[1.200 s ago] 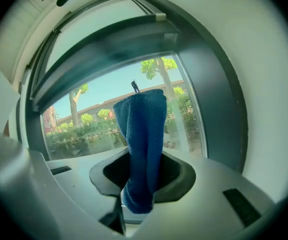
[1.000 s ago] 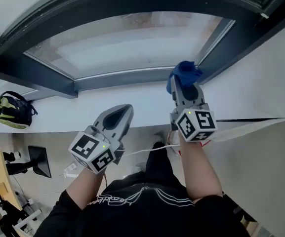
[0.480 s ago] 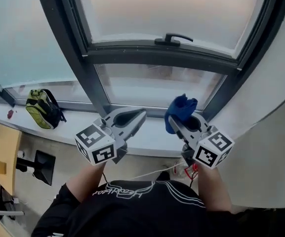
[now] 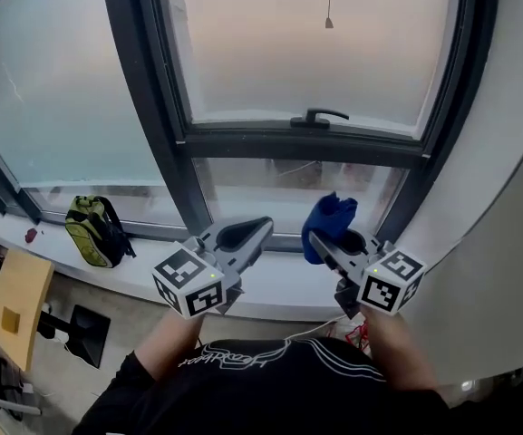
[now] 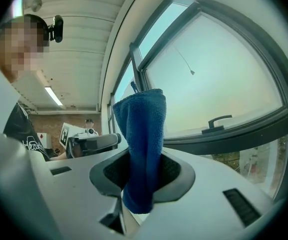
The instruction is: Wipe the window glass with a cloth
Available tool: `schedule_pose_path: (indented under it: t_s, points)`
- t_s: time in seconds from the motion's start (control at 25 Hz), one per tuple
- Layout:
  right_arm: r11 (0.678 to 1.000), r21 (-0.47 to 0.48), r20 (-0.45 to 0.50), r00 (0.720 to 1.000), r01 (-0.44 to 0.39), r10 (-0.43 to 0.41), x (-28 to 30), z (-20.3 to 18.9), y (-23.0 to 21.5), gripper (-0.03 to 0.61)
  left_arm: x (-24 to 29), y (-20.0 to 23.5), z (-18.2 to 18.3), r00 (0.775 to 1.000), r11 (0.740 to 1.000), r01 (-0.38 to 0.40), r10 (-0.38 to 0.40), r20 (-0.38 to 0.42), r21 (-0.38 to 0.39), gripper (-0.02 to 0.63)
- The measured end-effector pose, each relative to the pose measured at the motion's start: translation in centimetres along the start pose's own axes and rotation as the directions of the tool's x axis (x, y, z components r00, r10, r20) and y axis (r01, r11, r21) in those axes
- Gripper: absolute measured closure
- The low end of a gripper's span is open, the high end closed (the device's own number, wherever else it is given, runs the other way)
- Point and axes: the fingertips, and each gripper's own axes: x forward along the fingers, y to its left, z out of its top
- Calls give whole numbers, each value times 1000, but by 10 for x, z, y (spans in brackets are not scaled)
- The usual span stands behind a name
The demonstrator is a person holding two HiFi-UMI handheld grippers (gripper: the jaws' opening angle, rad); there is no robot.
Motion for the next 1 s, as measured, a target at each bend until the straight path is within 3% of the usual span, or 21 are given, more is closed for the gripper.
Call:
schedule_pose_path:
  t_s: [0.44,1.0]
  points:
    - [1000,-4,-10,1000,-24,24,6,3,5,486,-2,-3,7,1000,1000,-12,12,24,5,609]
    - [999,-19,1,999,37,-37,11,-2,11,486,-20,-3,4,999,1000,-11,12,34,-16,609]
